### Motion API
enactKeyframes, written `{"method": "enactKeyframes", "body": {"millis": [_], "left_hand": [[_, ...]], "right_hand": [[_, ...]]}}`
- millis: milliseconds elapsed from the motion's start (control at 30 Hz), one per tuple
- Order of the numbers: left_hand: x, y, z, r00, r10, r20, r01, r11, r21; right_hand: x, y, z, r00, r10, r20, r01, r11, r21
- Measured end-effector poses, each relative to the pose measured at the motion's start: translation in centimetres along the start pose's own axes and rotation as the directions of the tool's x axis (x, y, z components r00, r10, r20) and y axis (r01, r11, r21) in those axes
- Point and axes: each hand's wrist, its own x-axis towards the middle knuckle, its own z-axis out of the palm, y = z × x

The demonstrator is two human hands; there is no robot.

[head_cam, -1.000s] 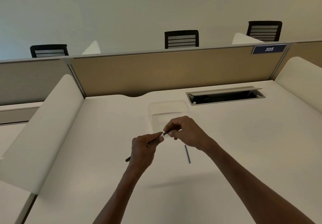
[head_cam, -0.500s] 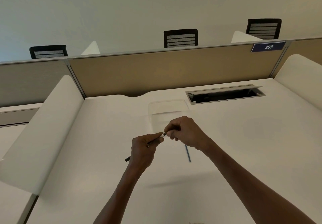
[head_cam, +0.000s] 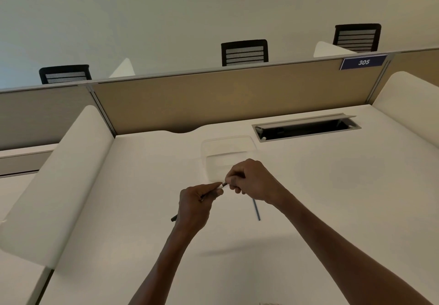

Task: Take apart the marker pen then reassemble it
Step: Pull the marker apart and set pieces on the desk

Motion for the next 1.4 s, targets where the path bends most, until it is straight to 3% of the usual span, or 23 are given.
{"method": "enactKeyframes", "body": {"millis": [200,800,1000,1100,1233,1400], "left_hand": [[0.2,-0.4,-0.1,0.999,-0.030,0.027,0.030,1.000,0.004],[0.4,-0.5,-0.2,0.999,-0.019,0.042,0.022,0.997,-0.071],[0.2,-0.4,-0.4,0.999,-0.035,0.007,0.036,0.990,-0.140],[0.0,-0.3,-0.5,0.998,-0.047,-0.031,0.041,0.983,-0.178],[0.0,-0.4,-0.6,0.995,-0.079,-0.064,0.064,0.977,-0.202],[-0.1,-1.0,-0.7,0.994,-0.096,-0.047,0.081,0.963,-0.258]], "right_hand": [[-0.2,-0.6,-0.8,0.989,-0.132,-0.063,0.132,0.991,-0.012],[-0.5,-0.9,-0.9,0.968,-0.178,-0.179,0.181,0.983,0.003],[0.1,0.9,0.1,0.970,-0.012,-0.242,0.069,0.971,0.229],[0.5,2.5,0.7,0.957,0.079,-0.279,-0.005,0.966,0.258],[0.8,5.0,2.1,0.941,0.238,-0.241,-0.204,0.966,0.160],[0.7,7.4,4.7,0.925,0.290,-0.245,-0.326,0.937,-0.122]]}}
